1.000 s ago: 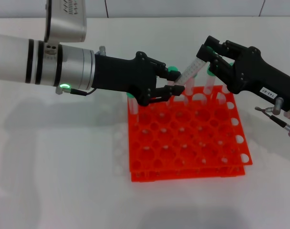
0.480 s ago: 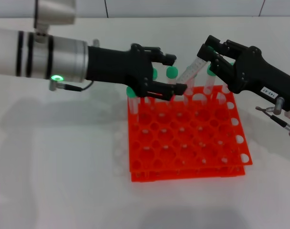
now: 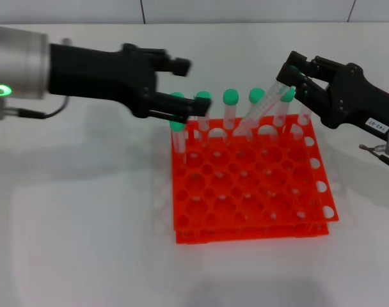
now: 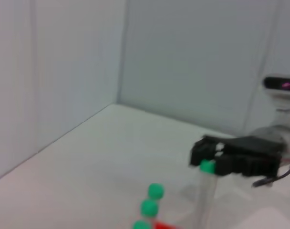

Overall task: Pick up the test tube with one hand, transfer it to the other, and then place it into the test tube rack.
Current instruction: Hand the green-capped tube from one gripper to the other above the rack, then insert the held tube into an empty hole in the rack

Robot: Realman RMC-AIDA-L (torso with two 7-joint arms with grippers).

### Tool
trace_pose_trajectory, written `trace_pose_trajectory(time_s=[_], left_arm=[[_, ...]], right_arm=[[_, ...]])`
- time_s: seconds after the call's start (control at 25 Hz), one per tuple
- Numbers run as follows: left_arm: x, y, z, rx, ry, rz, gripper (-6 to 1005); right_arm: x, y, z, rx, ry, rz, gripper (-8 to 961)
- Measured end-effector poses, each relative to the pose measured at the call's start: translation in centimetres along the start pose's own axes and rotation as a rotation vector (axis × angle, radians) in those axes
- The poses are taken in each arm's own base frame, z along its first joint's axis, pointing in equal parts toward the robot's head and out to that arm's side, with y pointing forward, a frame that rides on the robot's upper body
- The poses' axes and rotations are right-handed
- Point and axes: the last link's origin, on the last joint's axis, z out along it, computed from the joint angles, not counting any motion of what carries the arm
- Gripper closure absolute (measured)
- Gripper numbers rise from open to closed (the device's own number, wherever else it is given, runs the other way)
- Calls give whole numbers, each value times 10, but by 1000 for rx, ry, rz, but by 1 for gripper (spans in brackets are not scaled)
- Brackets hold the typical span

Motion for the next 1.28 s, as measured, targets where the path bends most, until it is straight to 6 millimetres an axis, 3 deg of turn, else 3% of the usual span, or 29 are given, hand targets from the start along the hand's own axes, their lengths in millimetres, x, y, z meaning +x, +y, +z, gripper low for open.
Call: trace_pose_trajectory(time_s=[0.32, 0.56, 0.92, 1.28], left_arm=[[-15, 21, -46, 133, -64, -102, 125], [-38, 39, -71, 224, -88, -134, 125], [-84, 54, -89, 290, -98, -154, 125], [-131, 55, -91, 323, -64, -167, 125]], right_arm=[[-11, -2, 3, -69, 61, -30, 697], [-20, -4, 8, -111, 97, -44, 697], [-35, -3, 22, -184, 146, -55, 697], [-45, -3, 39, -232, 189, -83, 697]])
